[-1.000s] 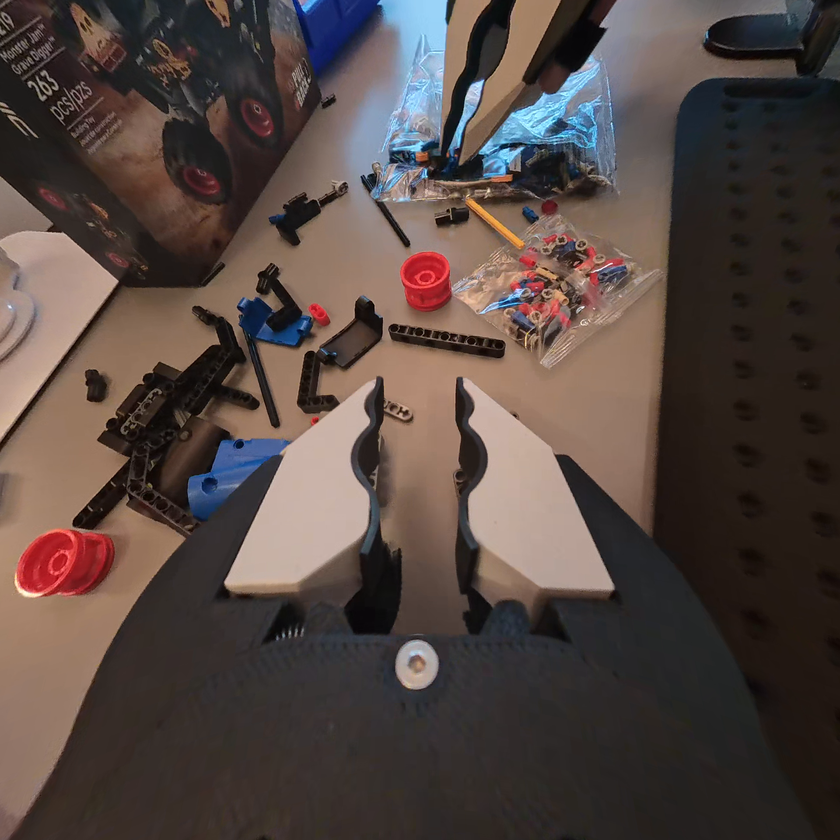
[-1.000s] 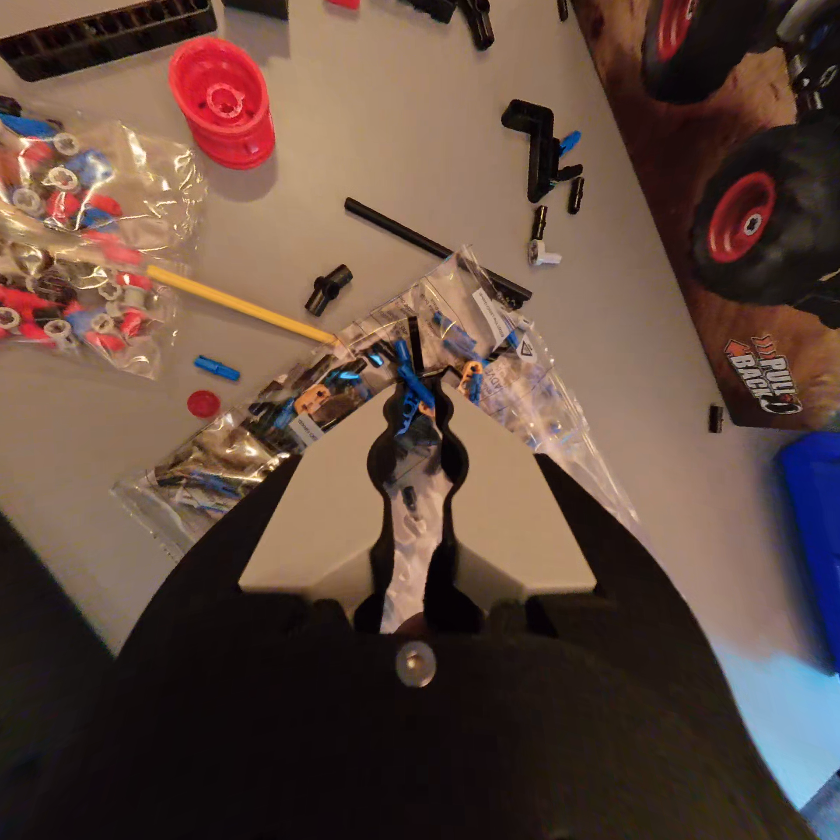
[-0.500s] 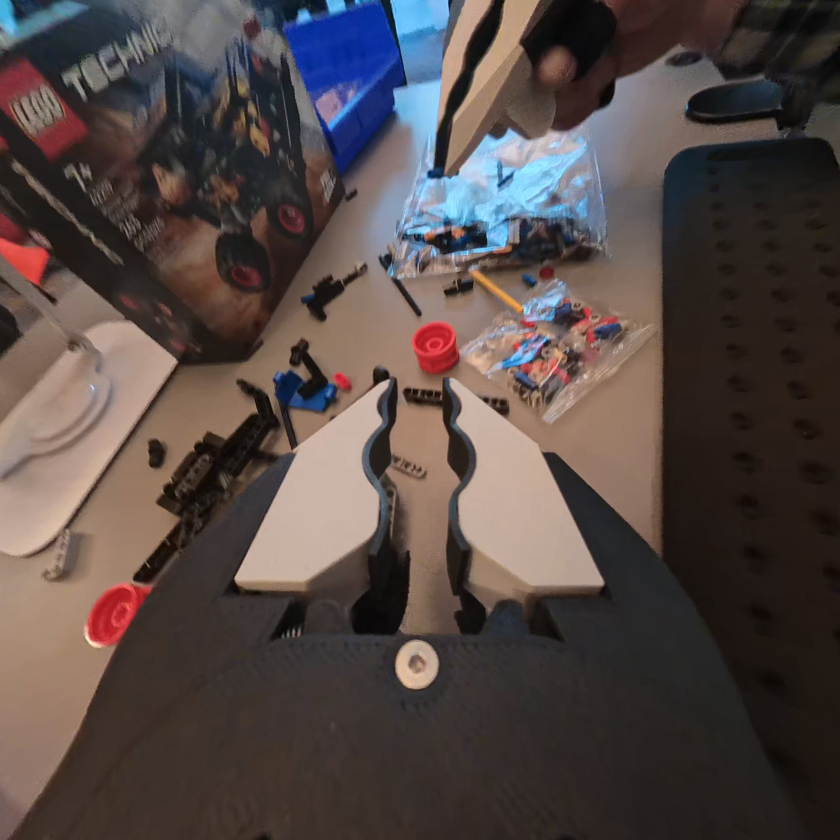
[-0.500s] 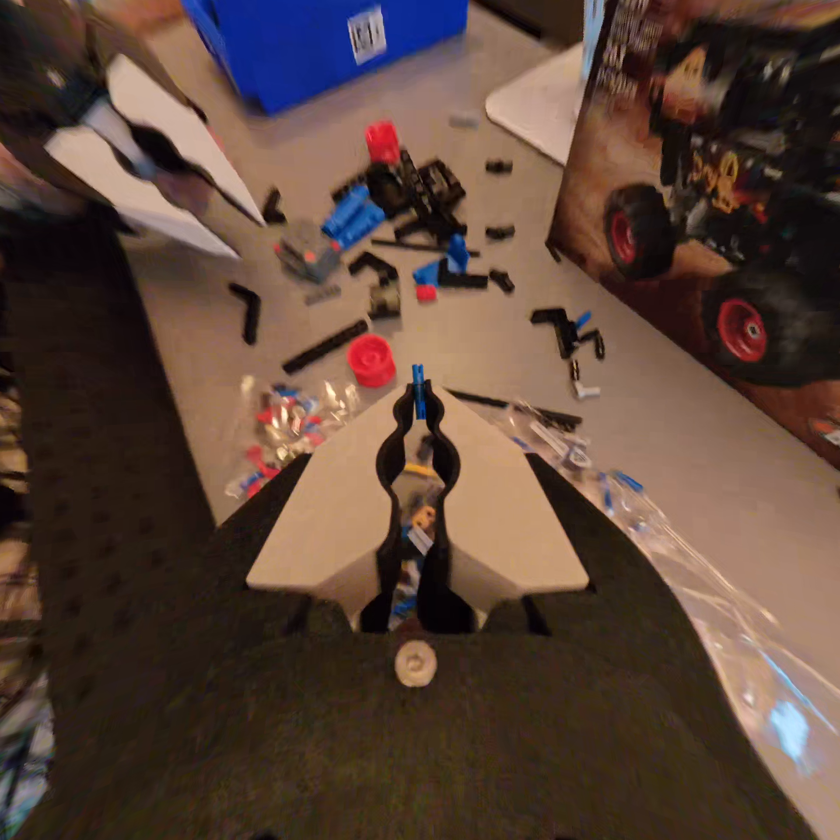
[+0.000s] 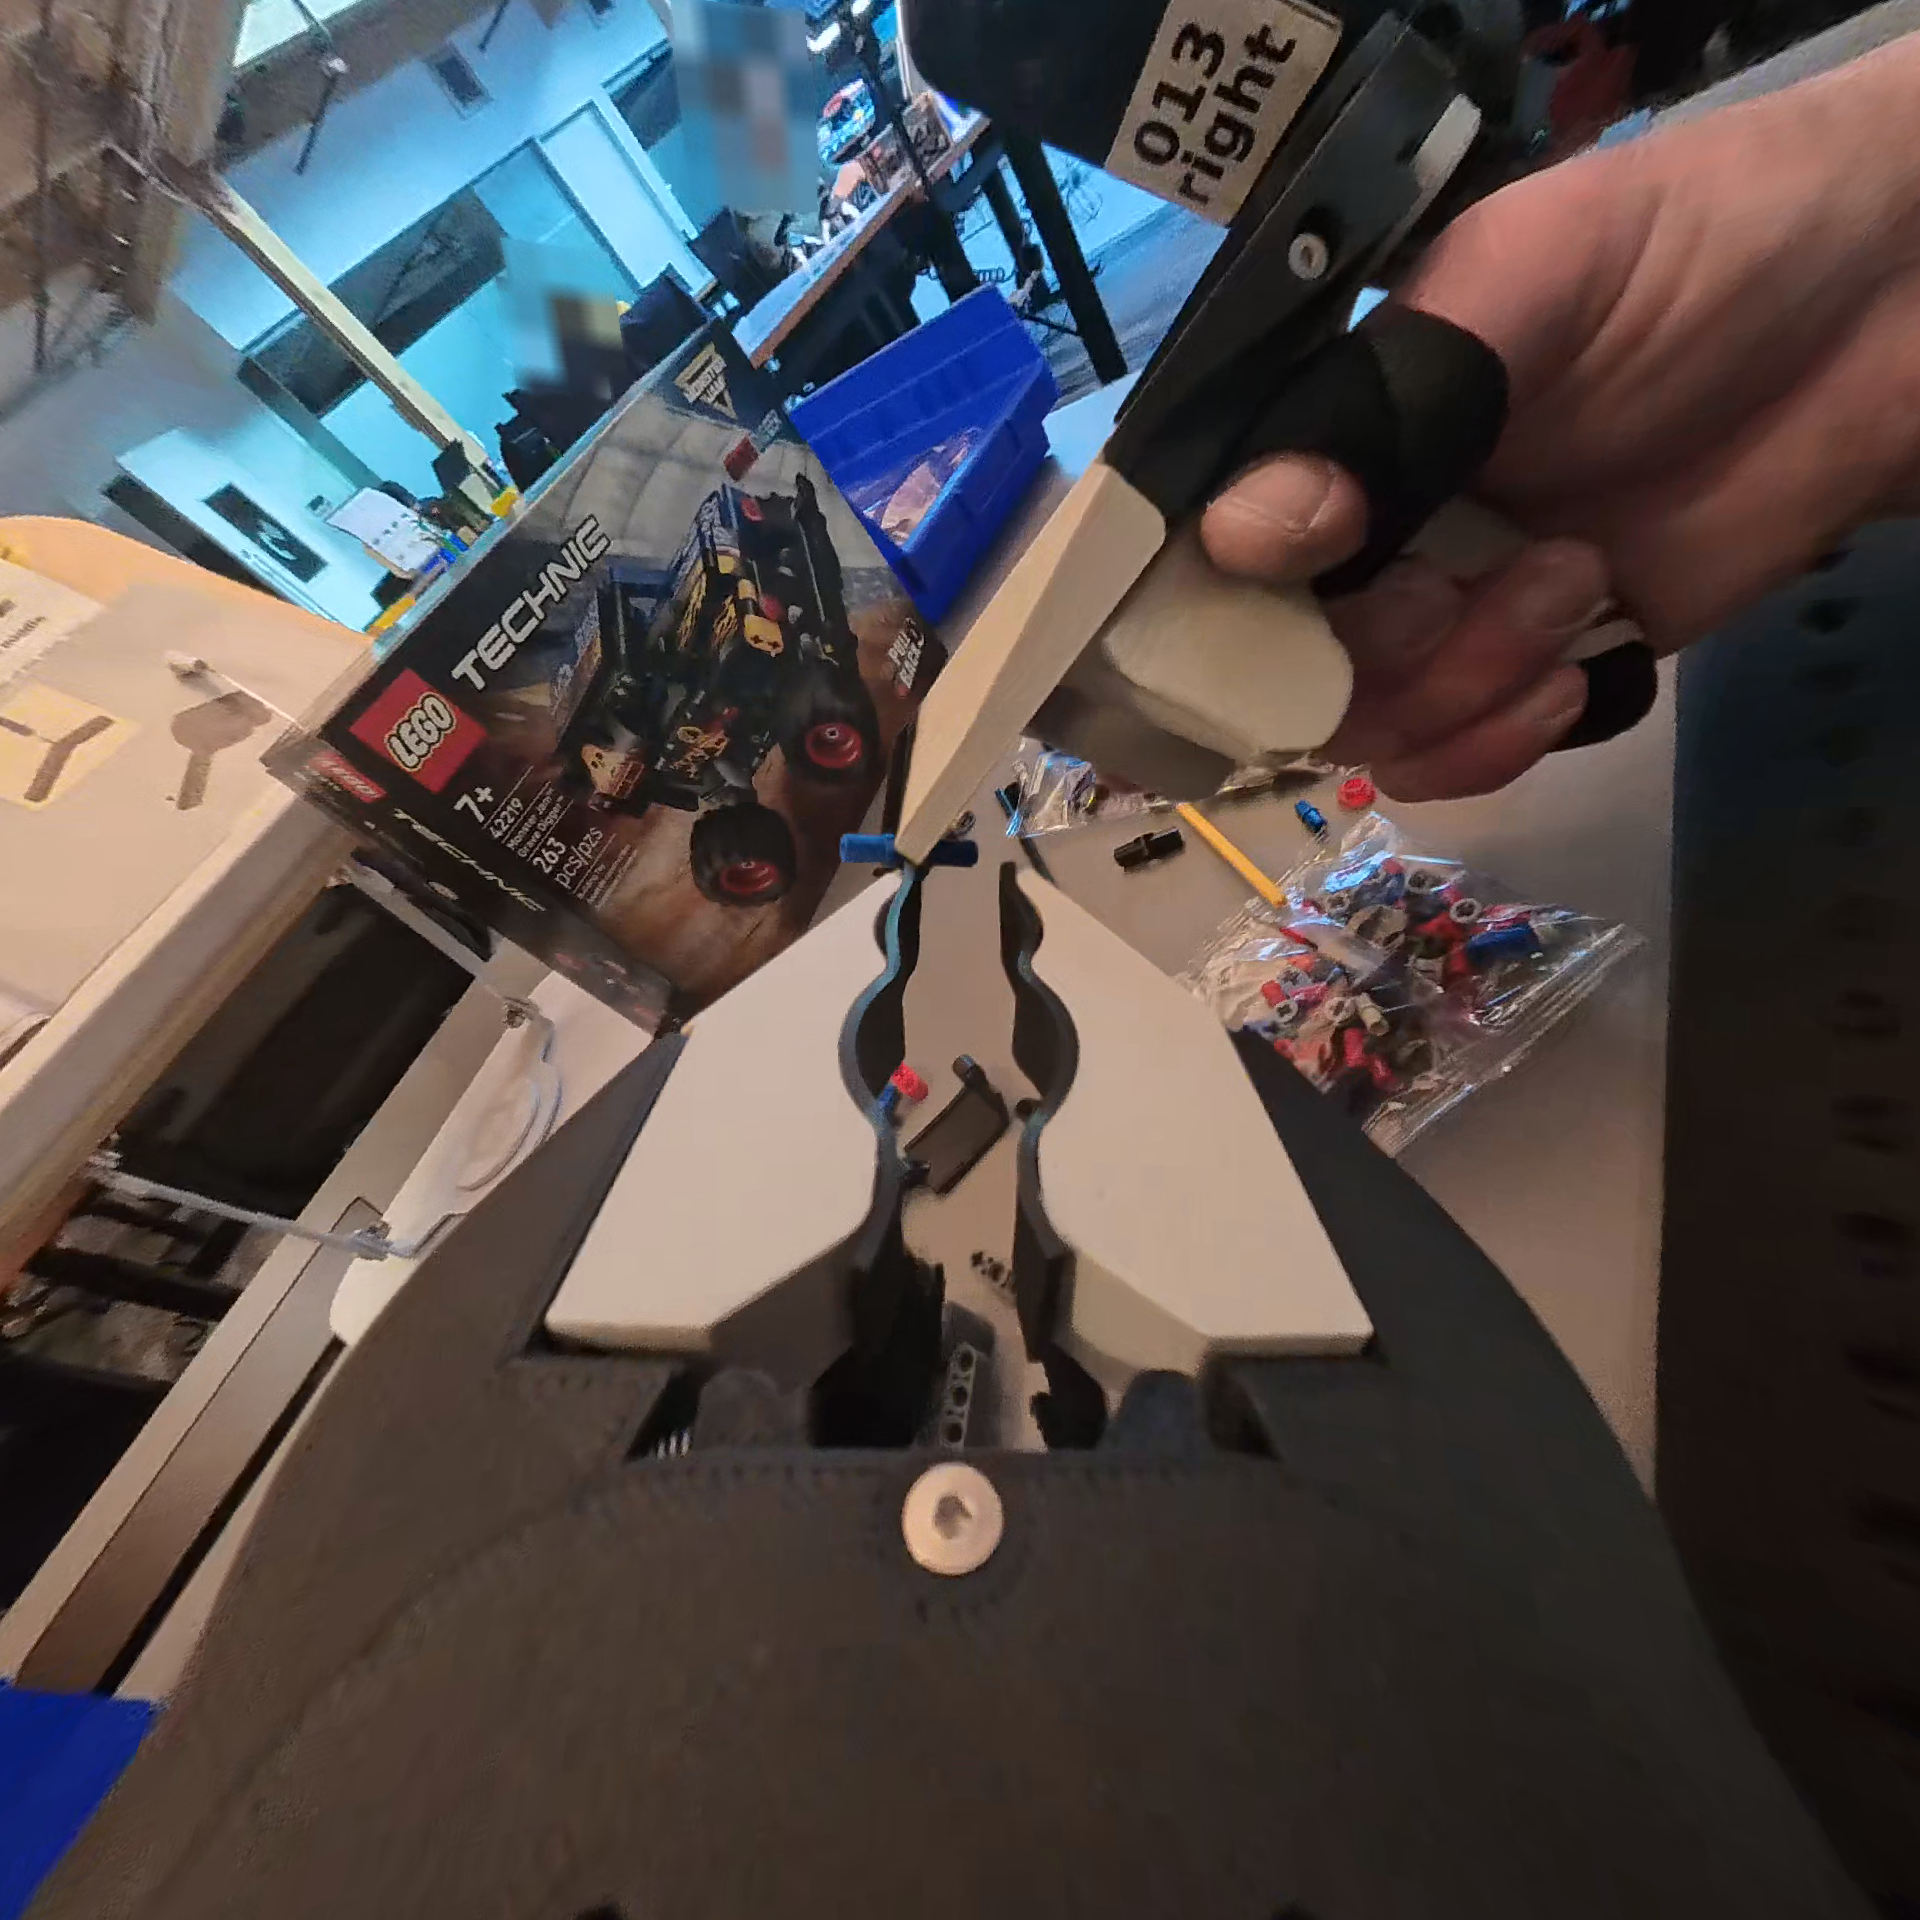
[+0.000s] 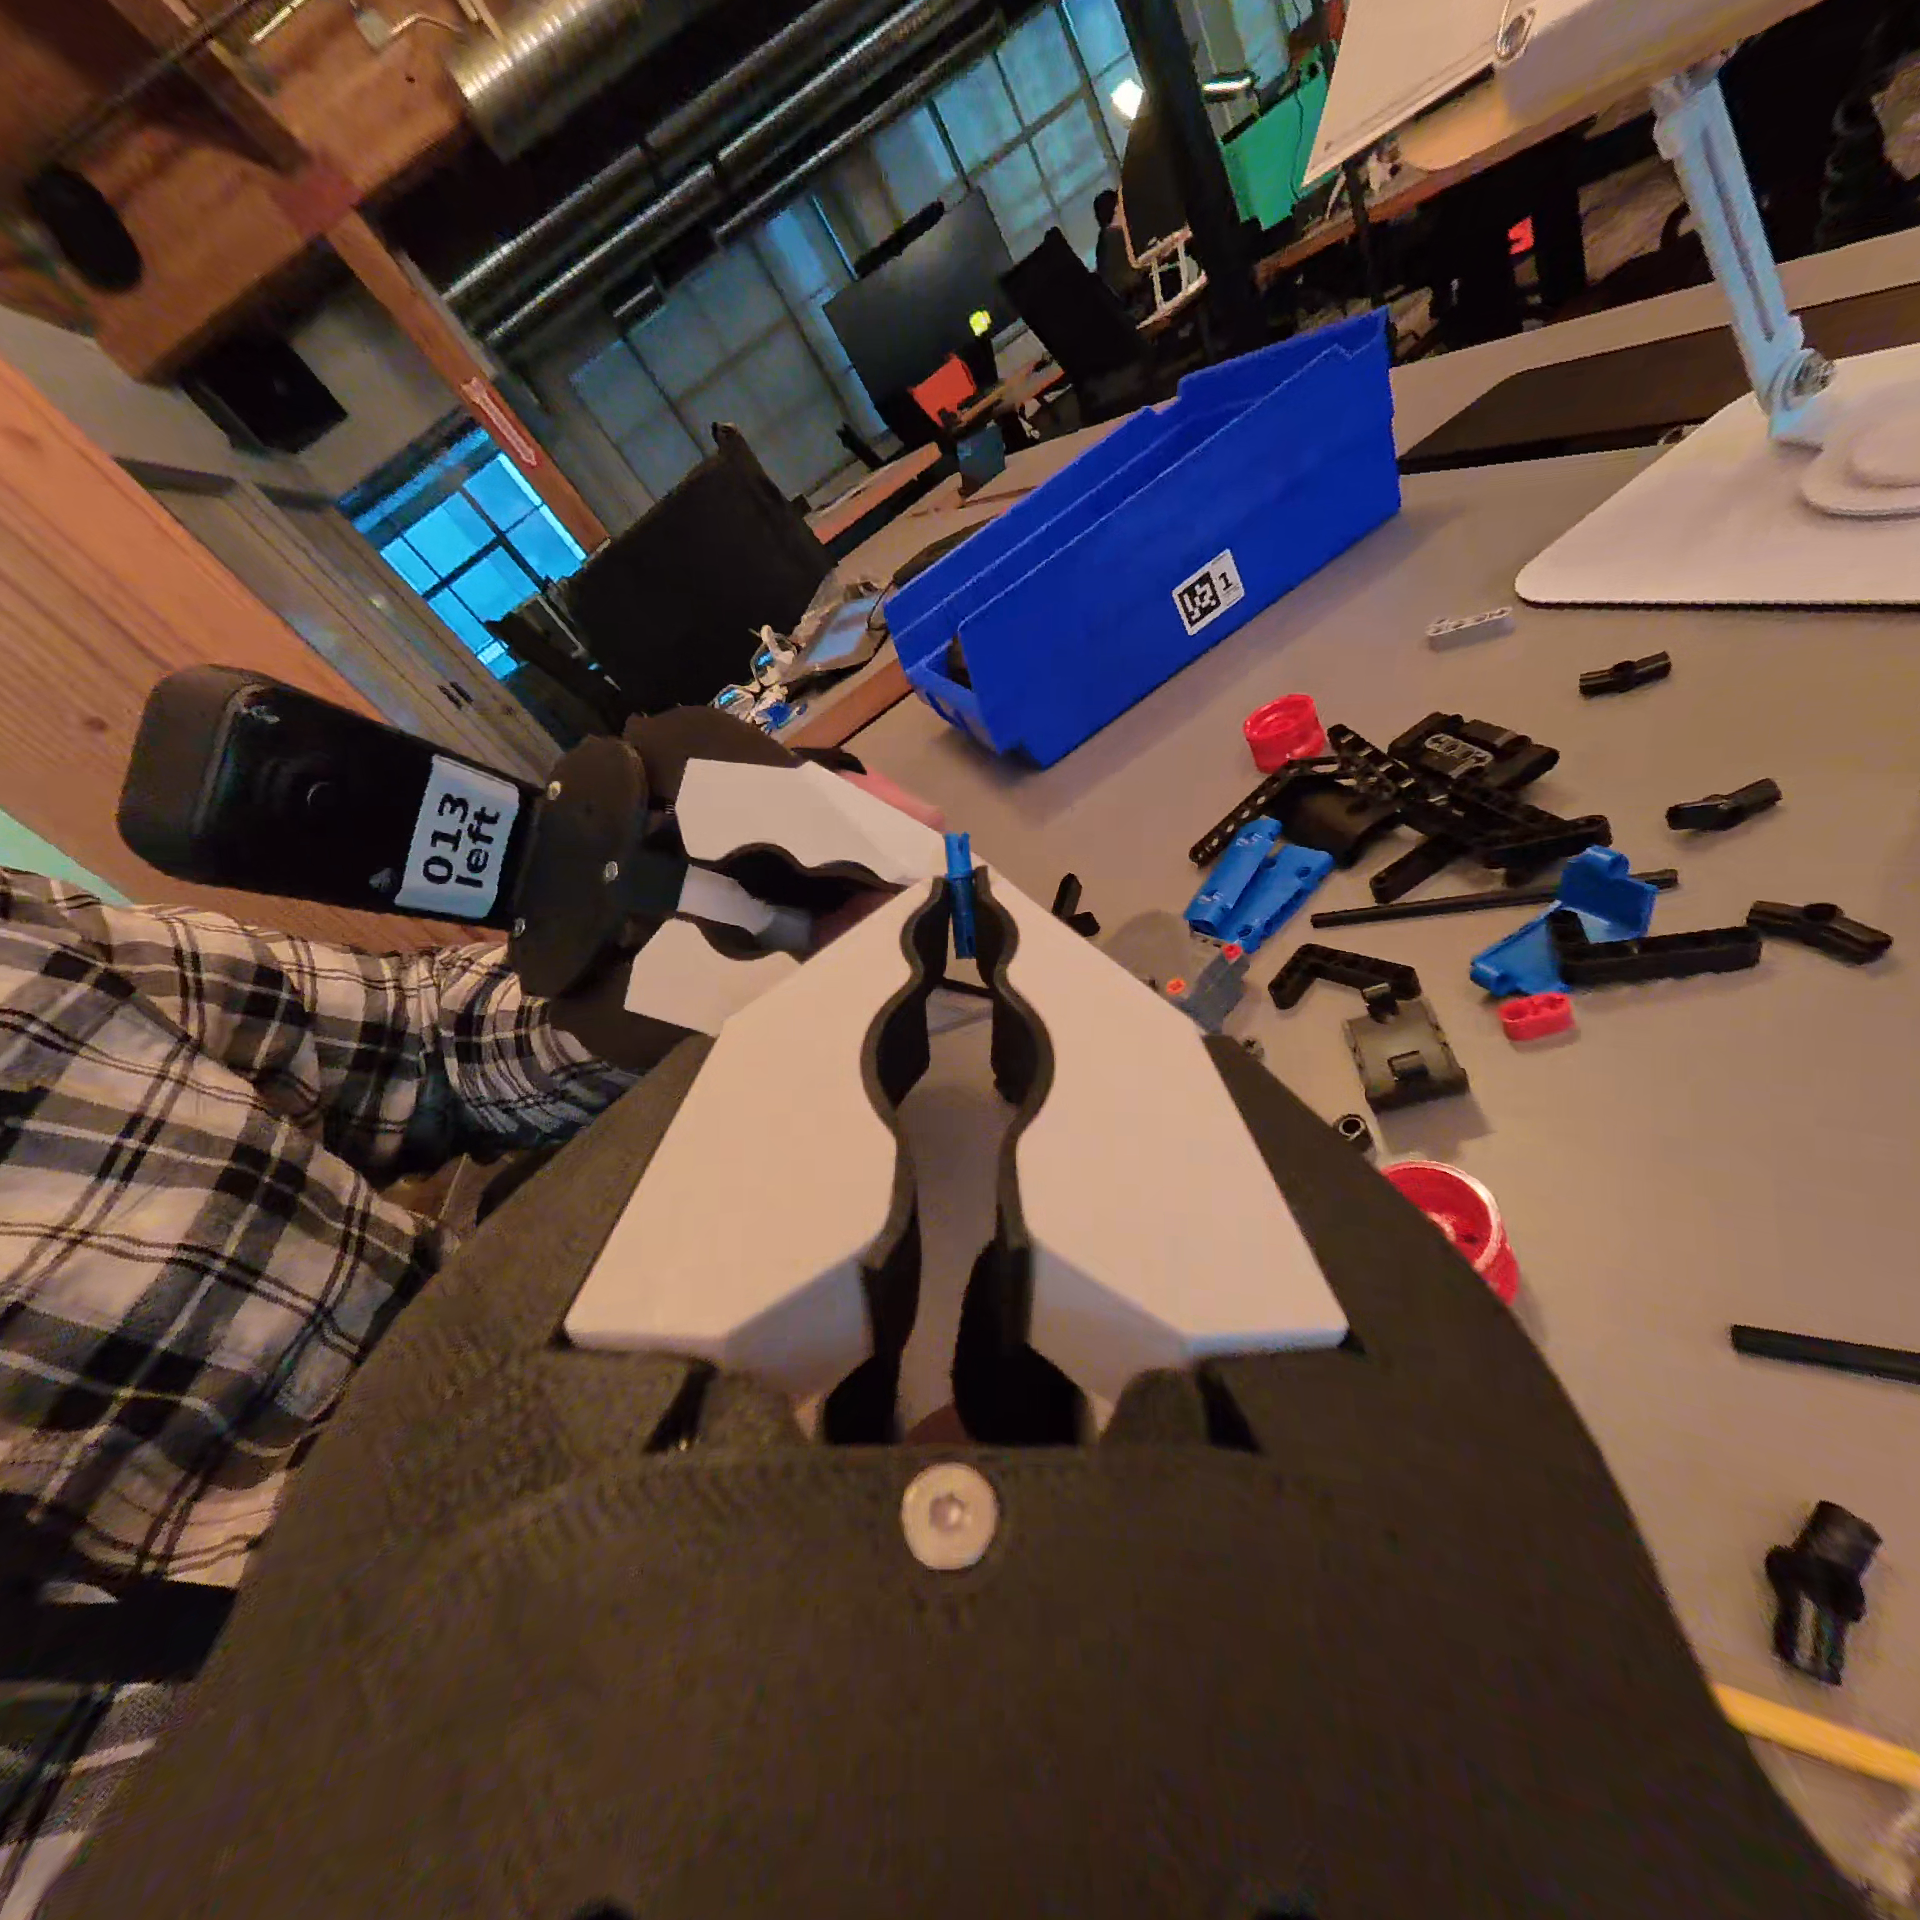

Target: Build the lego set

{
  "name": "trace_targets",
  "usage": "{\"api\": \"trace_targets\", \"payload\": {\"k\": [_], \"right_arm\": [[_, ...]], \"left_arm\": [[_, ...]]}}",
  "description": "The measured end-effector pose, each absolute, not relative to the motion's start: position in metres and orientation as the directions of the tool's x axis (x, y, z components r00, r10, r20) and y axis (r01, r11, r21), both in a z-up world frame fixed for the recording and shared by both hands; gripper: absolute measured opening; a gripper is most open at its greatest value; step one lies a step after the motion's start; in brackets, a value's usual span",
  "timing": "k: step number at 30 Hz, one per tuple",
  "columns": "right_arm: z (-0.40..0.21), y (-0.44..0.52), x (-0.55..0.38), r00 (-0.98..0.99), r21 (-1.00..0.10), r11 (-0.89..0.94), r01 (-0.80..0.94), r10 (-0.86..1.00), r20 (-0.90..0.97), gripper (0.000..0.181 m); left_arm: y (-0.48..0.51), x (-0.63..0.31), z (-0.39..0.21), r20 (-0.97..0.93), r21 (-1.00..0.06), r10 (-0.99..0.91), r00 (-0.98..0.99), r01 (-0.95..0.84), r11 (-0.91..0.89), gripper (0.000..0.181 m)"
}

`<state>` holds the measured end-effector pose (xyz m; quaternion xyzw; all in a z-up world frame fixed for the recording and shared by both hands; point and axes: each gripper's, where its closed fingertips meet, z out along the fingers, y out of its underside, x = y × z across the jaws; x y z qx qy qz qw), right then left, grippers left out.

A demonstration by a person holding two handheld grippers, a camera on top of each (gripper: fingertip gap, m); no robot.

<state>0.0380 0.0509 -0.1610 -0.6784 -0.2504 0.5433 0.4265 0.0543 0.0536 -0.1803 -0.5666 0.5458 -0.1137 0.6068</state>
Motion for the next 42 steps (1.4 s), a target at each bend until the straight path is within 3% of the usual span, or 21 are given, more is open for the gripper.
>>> {"api": "trace_targets", "payload": {"k": [8, 17, 24, 30, 37, 42], "right_arm": [[-0.153, 0.051, 0.039, 0.259, -0.807, -0.546, -0.227, 0.765, -0.590, 0.002], [-0.150, 0.049, 0.029, 0.231, -0.762, -0.562, -0.320, 0.734, -0.638, 0.002], [-0.167, 0.041, 0.029, 0.322, -0.856, -0.506, -0.108, 0.797, -0.512, 0.003], [-0.170, 0.035, 0.026, 0.319, -0.875, -0.484, -0.007, 0.828, -0.460, 0.002], [-0.167, 0.034, 0.022, 0.308, -0.880, -0.474, -0.011, 0.836, -0.454, 0.002], [-0.165, 0.034, 0.026, 0.316, -0.888, -0.459, -0.001, 0.843, -0.436, 0.015]], "left_arm": [[0.059, 0.048, -0.171, -0.589, -0.782, -0.691, 0.418, -0.508, 0.360, 0.023], [0.063, 0.045, -0.165, -0.687, -0.710, -0.587, 0.429, -0.570, 0.414, 0.015], [0.057, 0.042, -0.182, -0.822, -0.501, -0.539, 0.181, -0.679, 0.537, 0.009], [0.054, 0.035, -0.181, -0.864, -0.398, -0.498, 0.075, -0.707, 0.585, 0.001], [0.055, 0.030, -0.177, -0.853, -0.437, -0.508, 0.115, -0.689, 0.578, 0.000], [0.056, 0.025, -0.178, -0.831, -0.479, -0.537, 0.142, -0.675, 0.562, 0.000]]}}
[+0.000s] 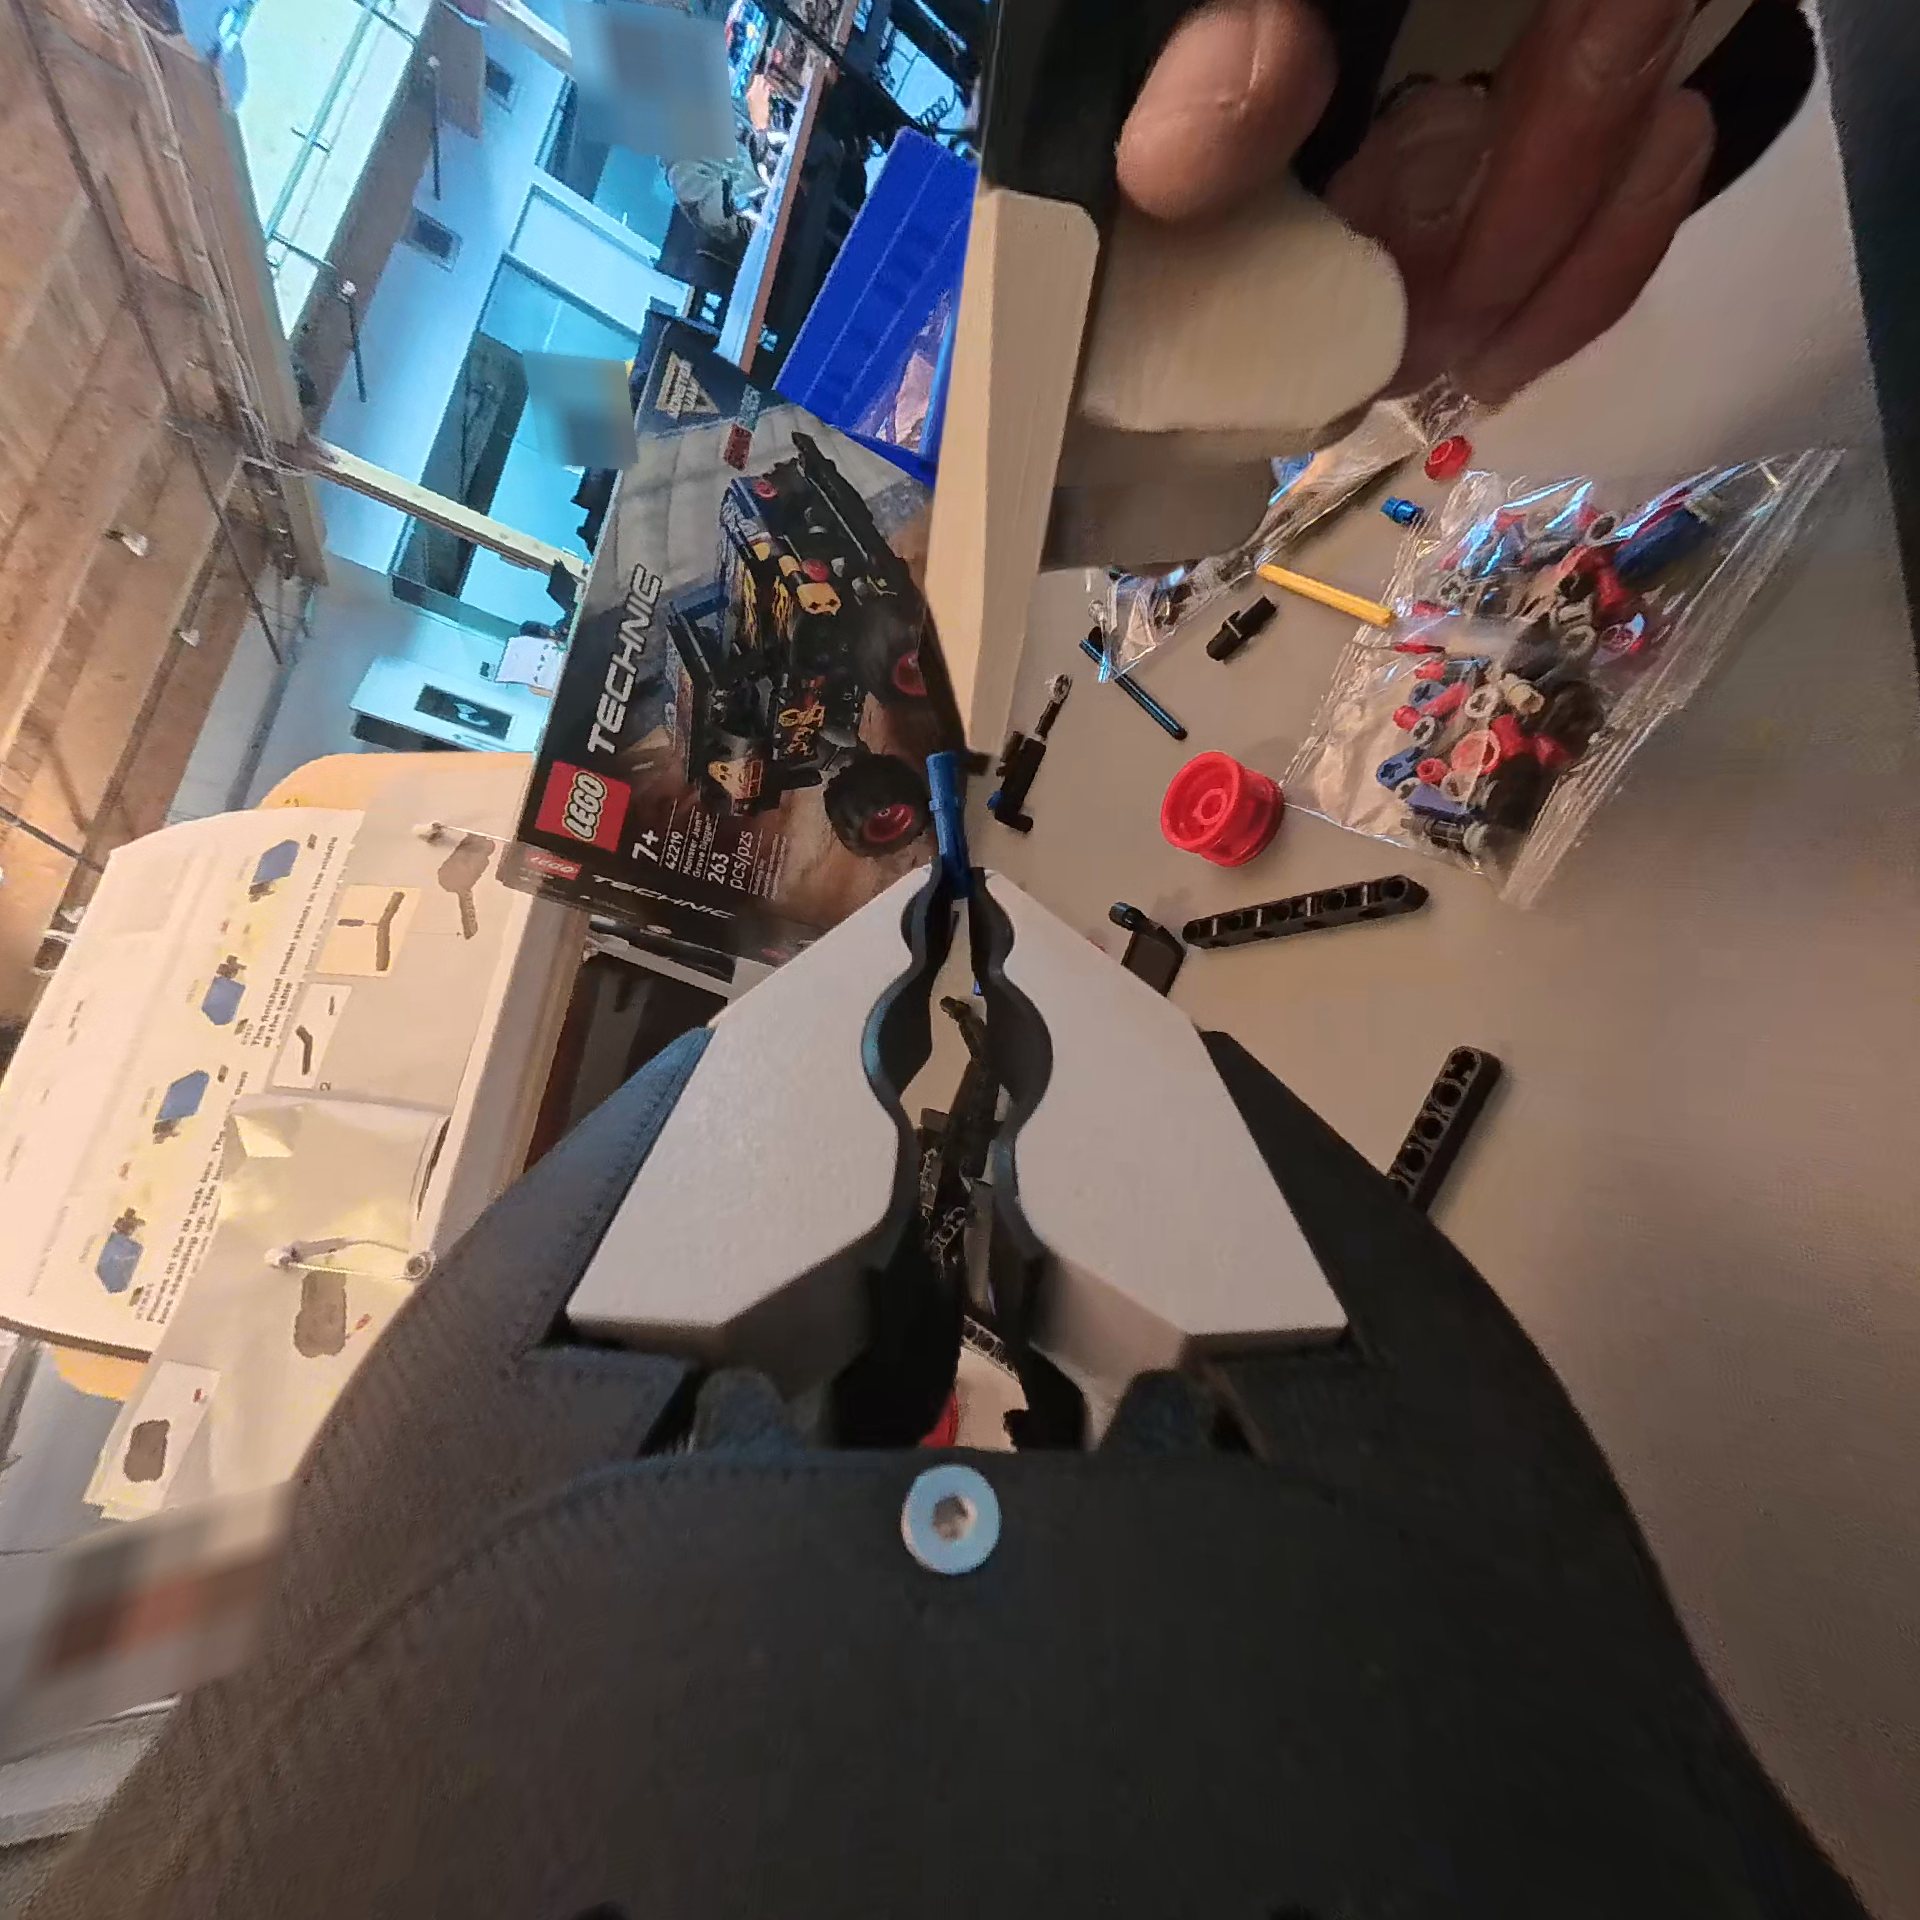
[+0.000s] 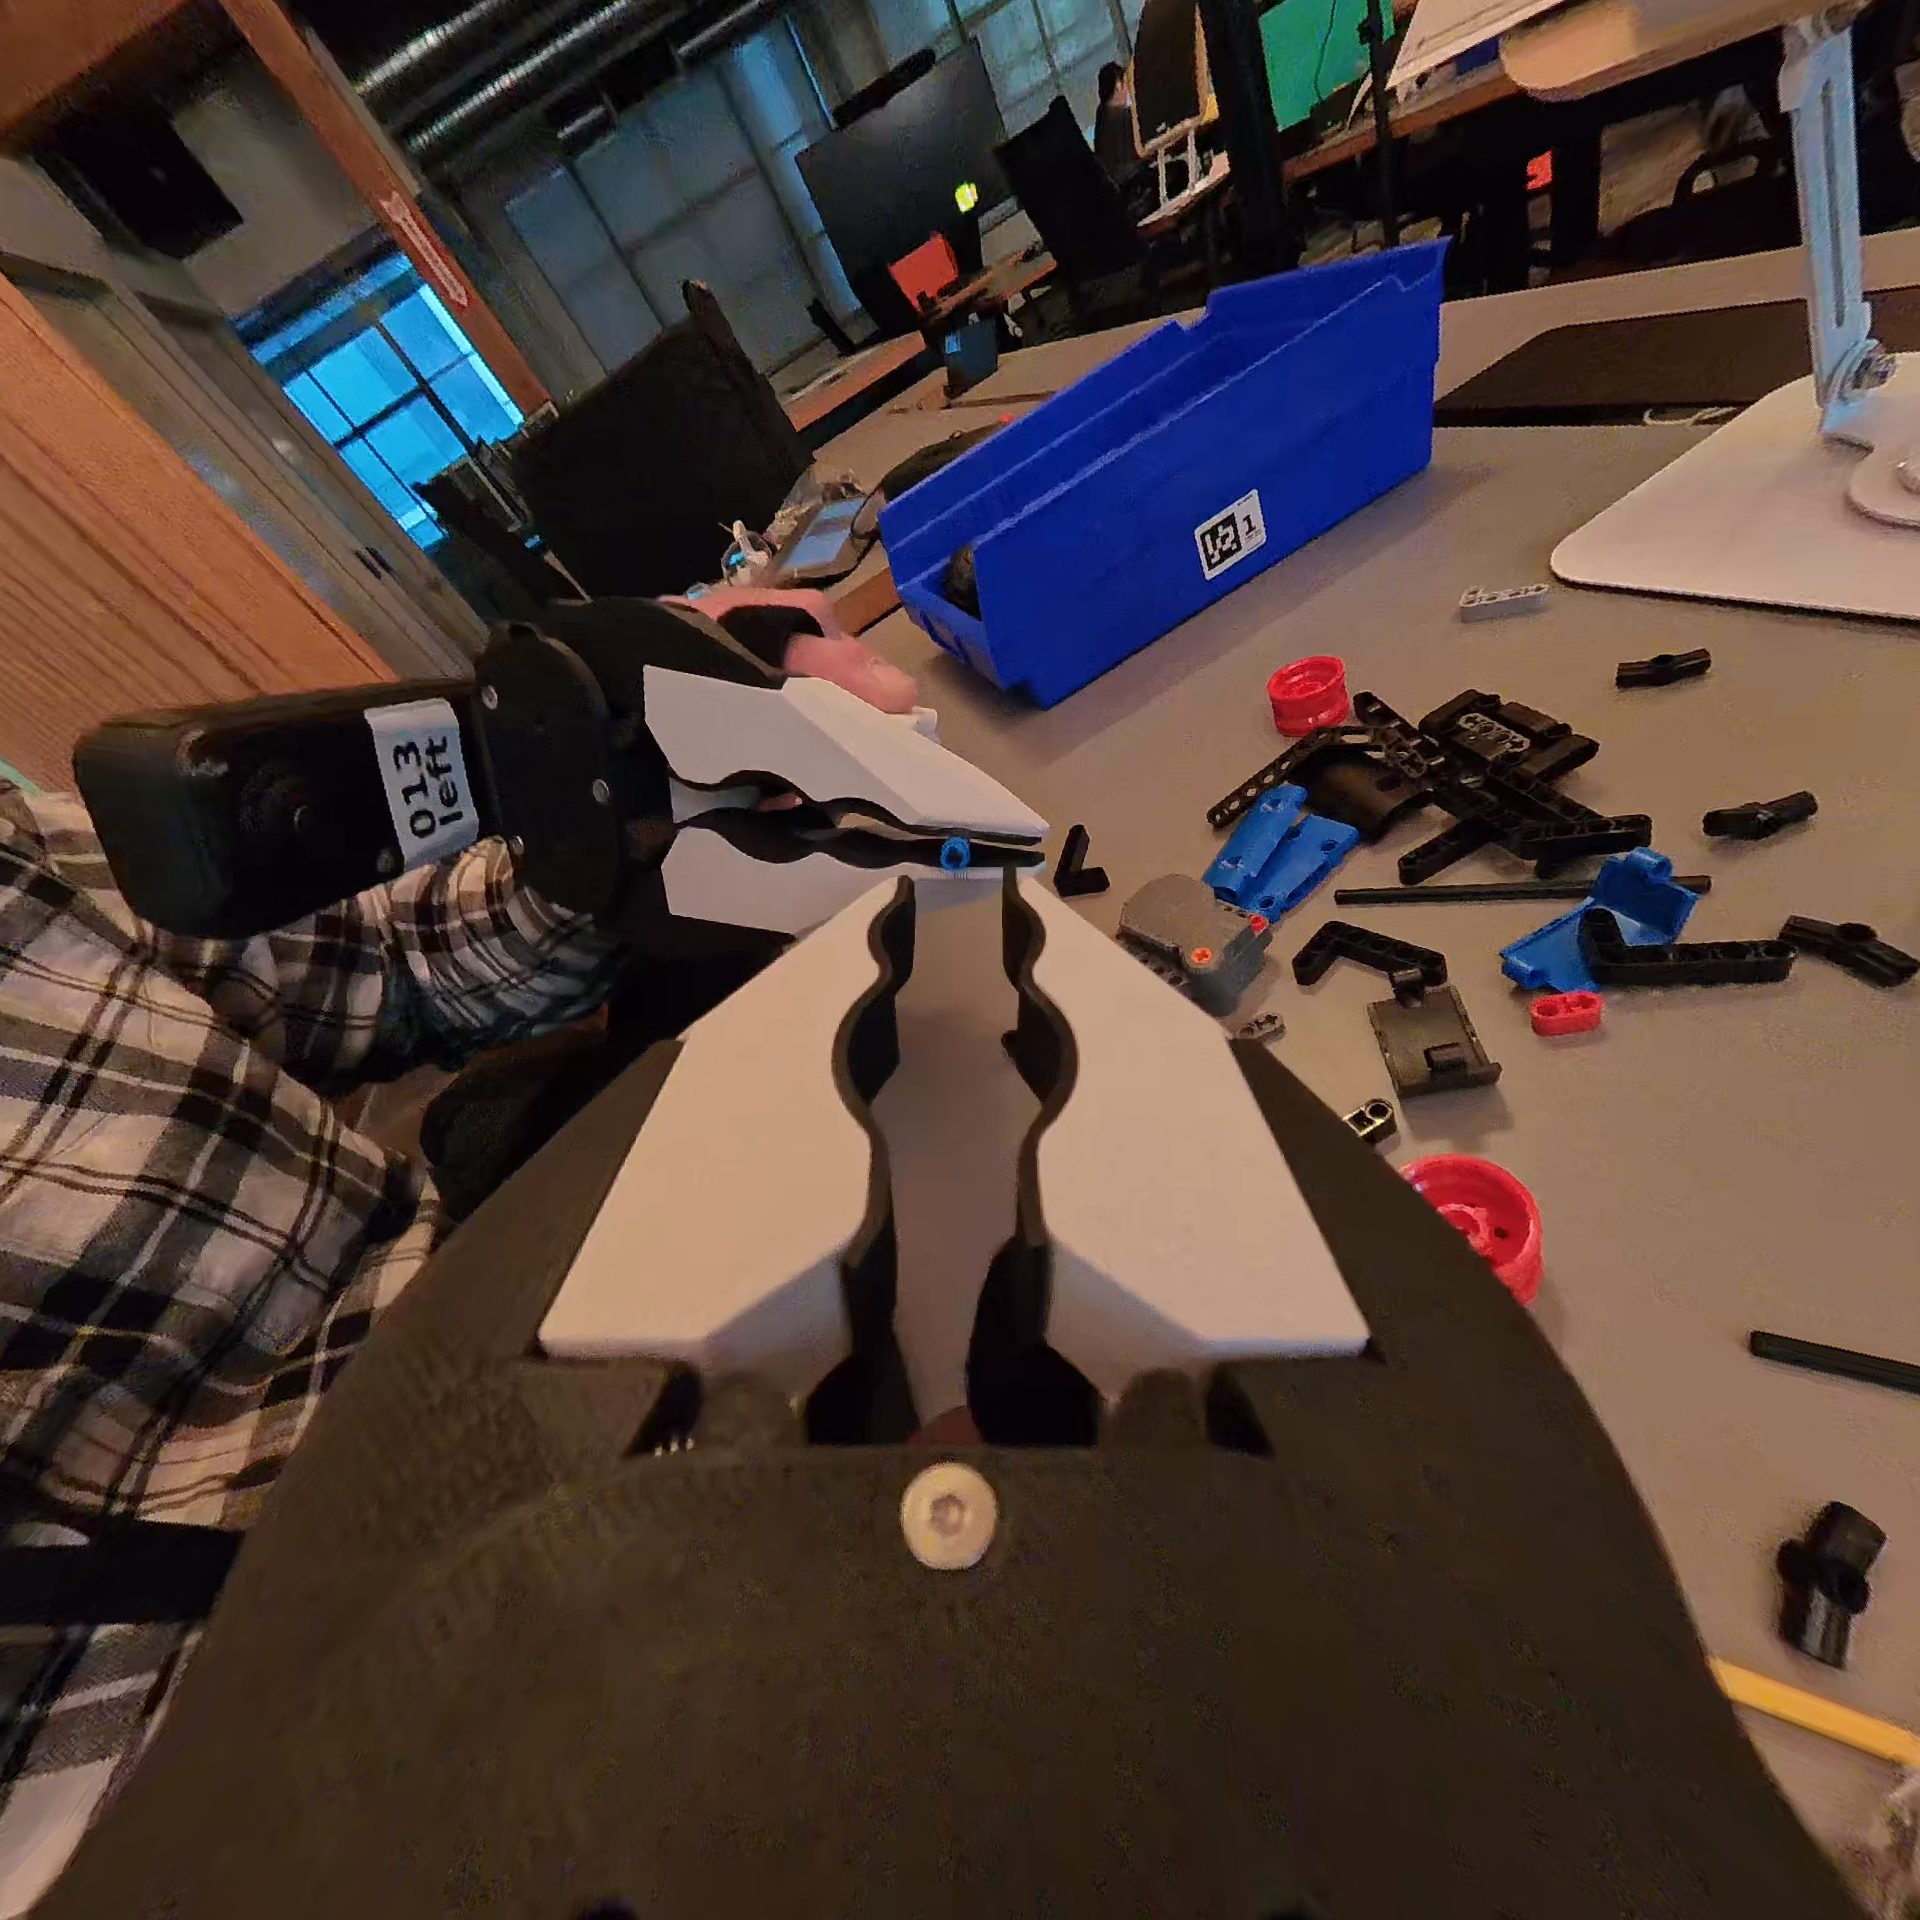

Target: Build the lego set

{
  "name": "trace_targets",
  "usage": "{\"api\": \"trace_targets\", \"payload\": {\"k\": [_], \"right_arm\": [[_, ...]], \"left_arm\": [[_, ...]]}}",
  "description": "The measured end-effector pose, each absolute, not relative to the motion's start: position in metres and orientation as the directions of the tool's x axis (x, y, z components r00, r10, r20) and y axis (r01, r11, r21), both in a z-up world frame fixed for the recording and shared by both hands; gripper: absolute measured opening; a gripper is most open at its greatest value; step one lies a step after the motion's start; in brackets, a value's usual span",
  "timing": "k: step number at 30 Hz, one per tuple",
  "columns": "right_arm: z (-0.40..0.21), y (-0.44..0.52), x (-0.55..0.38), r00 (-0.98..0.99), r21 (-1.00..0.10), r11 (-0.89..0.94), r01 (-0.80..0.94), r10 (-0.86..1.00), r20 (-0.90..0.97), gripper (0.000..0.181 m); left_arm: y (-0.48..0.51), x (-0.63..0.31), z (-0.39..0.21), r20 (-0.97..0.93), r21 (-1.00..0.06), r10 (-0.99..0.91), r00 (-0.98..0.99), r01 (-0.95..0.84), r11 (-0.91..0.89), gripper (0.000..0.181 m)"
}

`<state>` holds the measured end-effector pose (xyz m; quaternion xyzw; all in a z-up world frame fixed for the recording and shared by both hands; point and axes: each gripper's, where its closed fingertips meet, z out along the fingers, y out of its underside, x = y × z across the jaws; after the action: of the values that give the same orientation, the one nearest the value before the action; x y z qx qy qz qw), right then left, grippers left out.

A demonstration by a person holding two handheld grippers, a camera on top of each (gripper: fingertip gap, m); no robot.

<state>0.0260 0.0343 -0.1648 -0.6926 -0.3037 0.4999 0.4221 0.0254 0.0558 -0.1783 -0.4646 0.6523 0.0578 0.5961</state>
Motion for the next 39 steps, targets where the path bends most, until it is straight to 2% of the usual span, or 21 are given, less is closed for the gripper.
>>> {"api": "trace_targets", "payload": {"k": [7, 13, 18, 21, 26, 32, 35, 37, 39], "right_arm": [[-0.163, 0.035, 0.020, 0.298, -0.890, -0.456, 0.007, 0.851, -0.433, 0.010], [-0.168, 0.034, 0.013, 0.315, -0.901, -0.431, 0.043, 0.862, -0.397, 0.003], [-0.165, 0.034, 0.013, 0.313, -0.904, -0.426, 0.041, 0.865, -0.393, 0.007], [-0.165, 0.034, 0.013, 0.335, -0.921, -0.381, 0.083, 0.881, -0.335, 0.009], [-0.169, 0.032, 0.010, 0.363, -0.930, -0.308, 0.199, 0.905, -0.222, 0.000], [-0.160, 0.032, 0.010, 0.354, -0.941, -0.299, 0.160, 0.907, -0.228, 0.000], [-0.161, 0.036, 0.019, 0.399, -0.946, -0.220, 0.238, 0.910, -0.112, 0.010], [-0.159, 0.036, 0.021, 0.402, -0.938, -0.107, 0.329, 0.915, 0.037, 0.012], [-0.160, 0.035, 0.021, 0.383, -0.885, 0.021, 0.466, 0.896, 0.223, 0.012]], "left_arm": [[0.050, 0.026, -0.182, -0.868, -0.401, -0.491, 0.073, -0.687, 0.607, 0.000], [0.049, 0.027, -0.182, -0.865, -0.415, -0.494, 0.090, -0.682, 0.602, 0.000], [0.049, 0.026, -0.183, -0.862, -0.418, -0.498, 0.091, -0.683, 0.599, 0.000], [0.047, 0.026, -0.184, -0.865, -0.409, -0.495, 0.079, -0.683, 0.605, 0.000], [0.045, 0.027, -0.186, -0.872, -0.363, -0.490, 0.016, -0.692, 0.624, 0.001], [0.047, 0.028, -0.178, -0.874, -0.366, -0.485, 0.021, -0.684, 0.630, 0.001], [0.048, 0.025, -0.179, -0.867, -0.363, -0.497, 0.007, -0.692, 0.624, 0.000], [0.049, 0.023, -0.184, -0.848, -0.361, -0.530, -0.024, -0.706, 0.610, 0.000], [0.048, 0.024, -0.185, -0.838, -0.361, -0.544, -0.038, -0.709, 0.606, 0.000]]}}
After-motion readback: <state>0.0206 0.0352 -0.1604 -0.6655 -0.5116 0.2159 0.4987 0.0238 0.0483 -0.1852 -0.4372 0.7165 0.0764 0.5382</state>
